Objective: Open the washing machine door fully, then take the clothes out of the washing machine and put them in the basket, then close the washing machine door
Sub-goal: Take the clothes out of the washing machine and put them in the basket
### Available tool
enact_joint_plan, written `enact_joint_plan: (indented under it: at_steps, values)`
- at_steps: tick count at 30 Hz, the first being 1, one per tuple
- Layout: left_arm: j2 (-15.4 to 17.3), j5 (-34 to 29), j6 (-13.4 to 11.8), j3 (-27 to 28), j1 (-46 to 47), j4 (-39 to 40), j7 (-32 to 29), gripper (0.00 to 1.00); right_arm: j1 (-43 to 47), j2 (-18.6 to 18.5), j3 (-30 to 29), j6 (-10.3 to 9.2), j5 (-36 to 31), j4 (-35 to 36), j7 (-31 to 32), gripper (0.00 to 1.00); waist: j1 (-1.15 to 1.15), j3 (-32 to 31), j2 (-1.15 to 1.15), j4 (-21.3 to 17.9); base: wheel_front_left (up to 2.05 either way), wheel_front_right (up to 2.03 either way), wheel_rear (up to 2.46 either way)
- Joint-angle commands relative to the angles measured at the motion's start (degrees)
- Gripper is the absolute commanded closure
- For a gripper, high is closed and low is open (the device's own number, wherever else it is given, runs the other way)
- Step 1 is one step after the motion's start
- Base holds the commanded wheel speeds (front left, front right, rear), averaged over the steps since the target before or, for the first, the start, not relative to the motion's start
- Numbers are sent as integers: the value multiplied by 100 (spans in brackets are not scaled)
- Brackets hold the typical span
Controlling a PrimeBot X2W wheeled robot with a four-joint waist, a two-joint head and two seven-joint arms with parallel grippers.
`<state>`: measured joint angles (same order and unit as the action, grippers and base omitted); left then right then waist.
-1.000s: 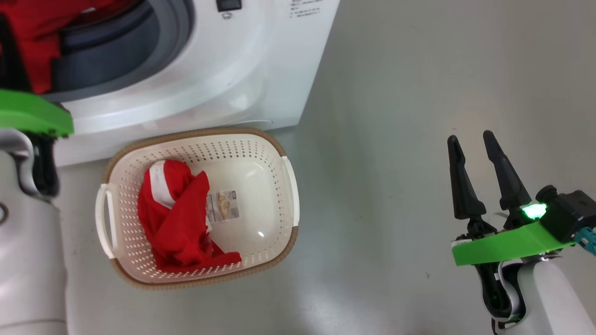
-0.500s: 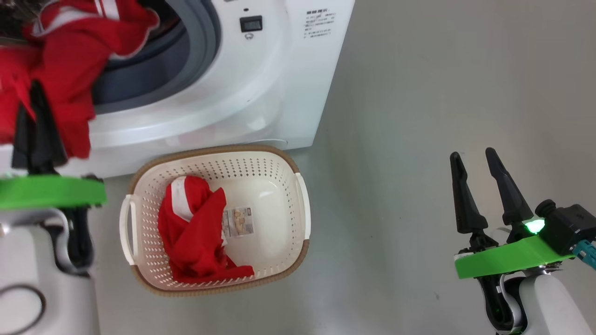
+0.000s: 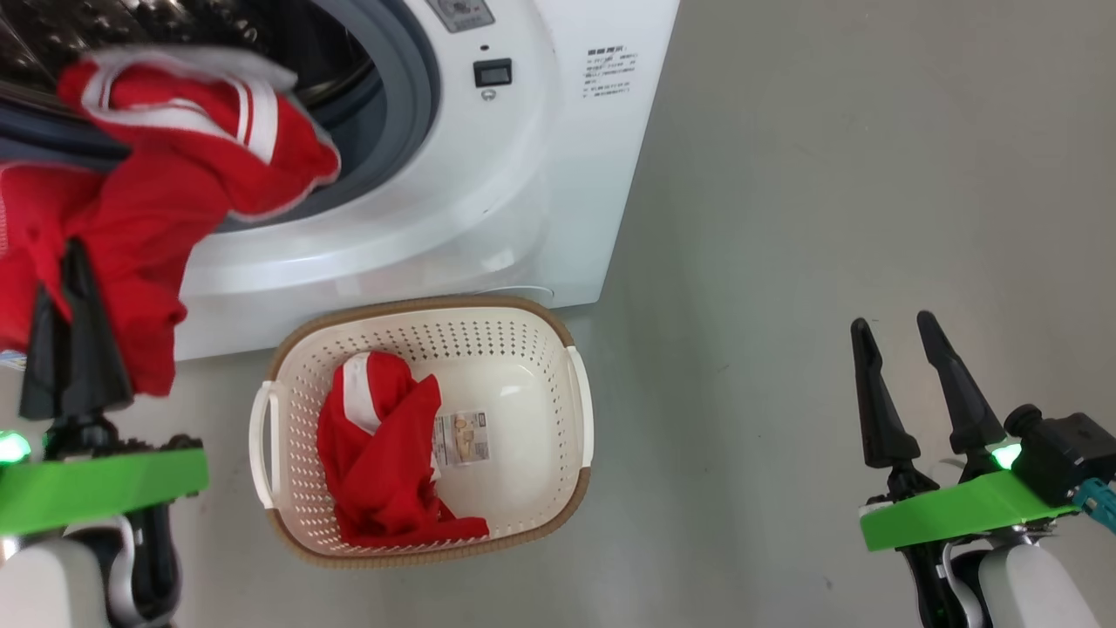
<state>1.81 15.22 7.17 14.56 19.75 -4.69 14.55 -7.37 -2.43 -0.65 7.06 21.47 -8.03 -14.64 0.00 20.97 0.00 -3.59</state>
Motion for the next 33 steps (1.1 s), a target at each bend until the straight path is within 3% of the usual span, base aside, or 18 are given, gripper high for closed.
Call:
enact_joint_plan:
  at_steps: [1,7,12,33]
  values:
    - [116,14,31,165,-99,262,45,100,68,-44,128,43,-63,113,-36,0,0,-20,0,-1,0,0,0]
    - [109,201,31,134,-419,900,45,100,98,-44,114,43,-77,137,-36,0,0,-38,0,6,0,0,0]
    - [108,247,32,-105,-541,753,45,100,79,-44,139,43,-77,132,-36,0,0,10,0,0,0,0,0]
    - [163,16,32,-1639,176,-2055,45,100,-329,-44,176,43,97,262,-36,0,0,924,0,-178,0,0,0]
